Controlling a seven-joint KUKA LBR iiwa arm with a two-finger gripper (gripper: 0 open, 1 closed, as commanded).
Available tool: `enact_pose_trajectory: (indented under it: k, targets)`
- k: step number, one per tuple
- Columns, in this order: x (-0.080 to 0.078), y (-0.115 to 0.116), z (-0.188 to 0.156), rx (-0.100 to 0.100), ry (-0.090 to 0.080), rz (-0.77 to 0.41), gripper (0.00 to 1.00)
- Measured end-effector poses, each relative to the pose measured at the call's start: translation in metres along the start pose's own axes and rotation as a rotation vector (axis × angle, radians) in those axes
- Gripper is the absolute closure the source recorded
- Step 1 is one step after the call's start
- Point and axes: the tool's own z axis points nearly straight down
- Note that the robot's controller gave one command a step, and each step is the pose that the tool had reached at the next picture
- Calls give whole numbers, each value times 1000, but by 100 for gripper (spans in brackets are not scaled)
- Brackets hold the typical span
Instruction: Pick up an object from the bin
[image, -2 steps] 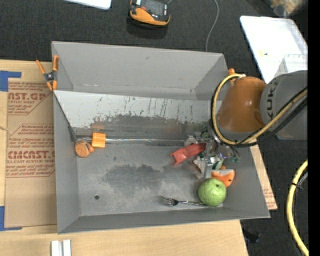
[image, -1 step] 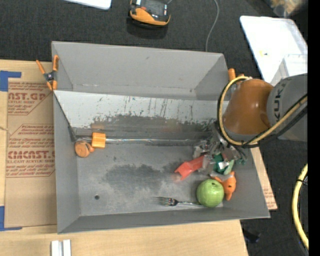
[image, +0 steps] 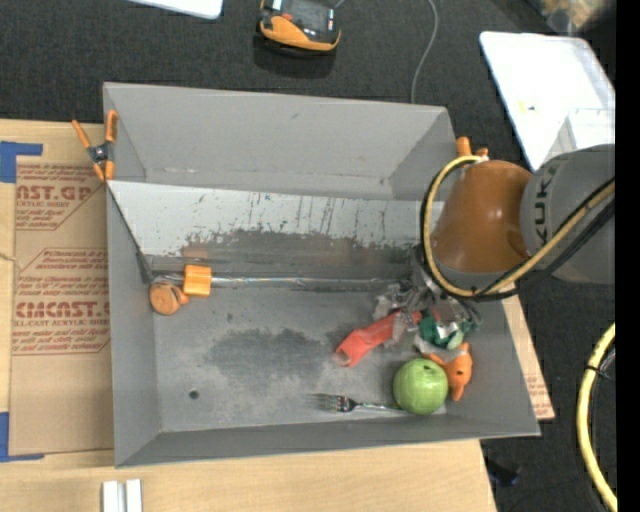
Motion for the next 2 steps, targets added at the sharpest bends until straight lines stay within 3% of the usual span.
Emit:
enact_pose_trajectory:
  k: [1, 2]
  targets:
    - [0, 0, 0, 0, 0, 0, 100]
    - [5, 3, -71, -1, 4, 1, 100]
